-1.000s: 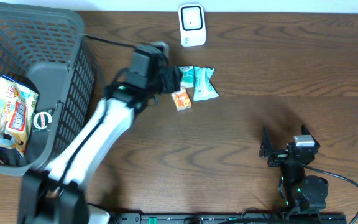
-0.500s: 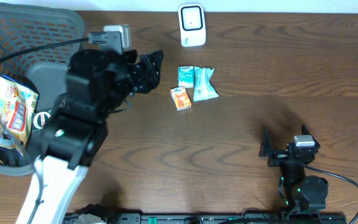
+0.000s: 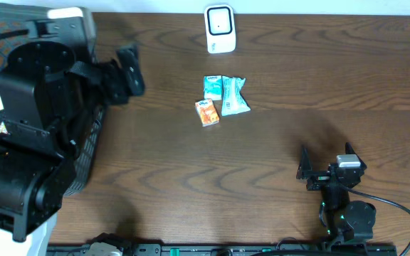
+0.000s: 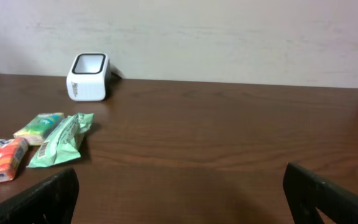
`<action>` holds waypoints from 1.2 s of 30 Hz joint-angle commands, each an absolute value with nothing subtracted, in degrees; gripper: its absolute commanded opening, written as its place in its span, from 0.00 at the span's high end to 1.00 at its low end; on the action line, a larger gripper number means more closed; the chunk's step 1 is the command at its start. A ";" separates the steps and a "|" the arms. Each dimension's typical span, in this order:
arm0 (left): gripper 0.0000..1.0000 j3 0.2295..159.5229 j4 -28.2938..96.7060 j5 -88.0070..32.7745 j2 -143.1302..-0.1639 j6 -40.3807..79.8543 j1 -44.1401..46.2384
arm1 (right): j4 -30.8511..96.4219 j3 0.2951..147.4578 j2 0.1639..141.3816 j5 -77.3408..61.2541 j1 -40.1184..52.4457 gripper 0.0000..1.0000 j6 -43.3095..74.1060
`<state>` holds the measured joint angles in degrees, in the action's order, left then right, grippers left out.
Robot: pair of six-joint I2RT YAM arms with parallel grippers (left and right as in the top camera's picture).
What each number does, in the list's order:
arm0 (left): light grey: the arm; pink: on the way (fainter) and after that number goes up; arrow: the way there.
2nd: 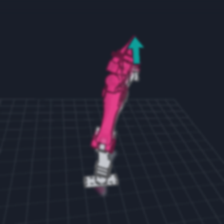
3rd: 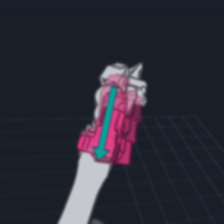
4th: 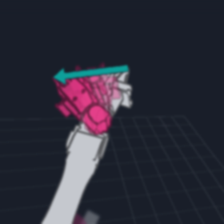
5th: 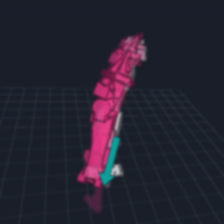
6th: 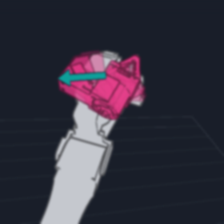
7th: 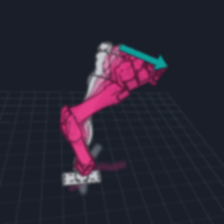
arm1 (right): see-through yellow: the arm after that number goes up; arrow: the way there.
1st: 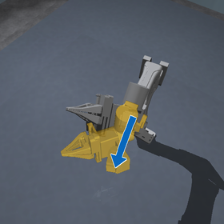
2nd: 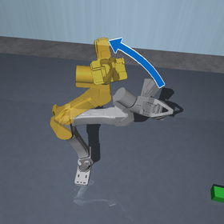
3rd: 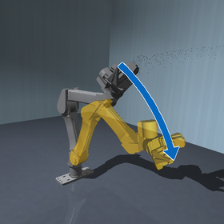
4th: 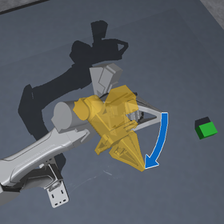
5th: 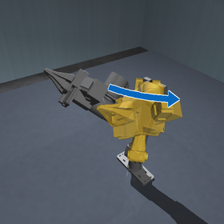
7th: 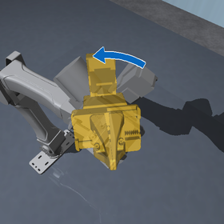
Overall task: Scan the item barcode
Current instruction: 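Move the left gripper back into the basket above the green tin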
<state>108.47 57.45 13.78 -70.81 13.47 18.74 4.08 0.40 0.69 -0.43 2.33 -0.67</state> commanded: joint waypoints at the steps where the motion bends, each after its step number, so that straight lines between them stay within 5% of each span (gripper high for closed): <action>1: 0.02 109.25 56.64 34.61 -71.66 15.53 18.52 | 4.34 0.32 0.38 -0.36 2.66 0.01 -0.27; 9: 0.02 109.25 56.42 36.93 -73.87 18.15 13.32 | 4.34 0.32 0.38 -0.36 2.66 0.01 -0.27; 23: 0.02 109.19 58.22 29.54 -85.69 21.80 -14.57 | 4.34 0.32 0.38 -0.36 2.66 0.01 -0.27; 30: 0.02 109.03 60.51 14.39 -94.39 24.56 -18.85 | 4.34 0.32 0.38 -0.36 2.66 0.01 -0.30; 36: 0.02 108.99 64.10 14.15 -99.85 24.49 -18.94 | 4.34 0.32 0.38 -0.36 2.68 0.01 -0.27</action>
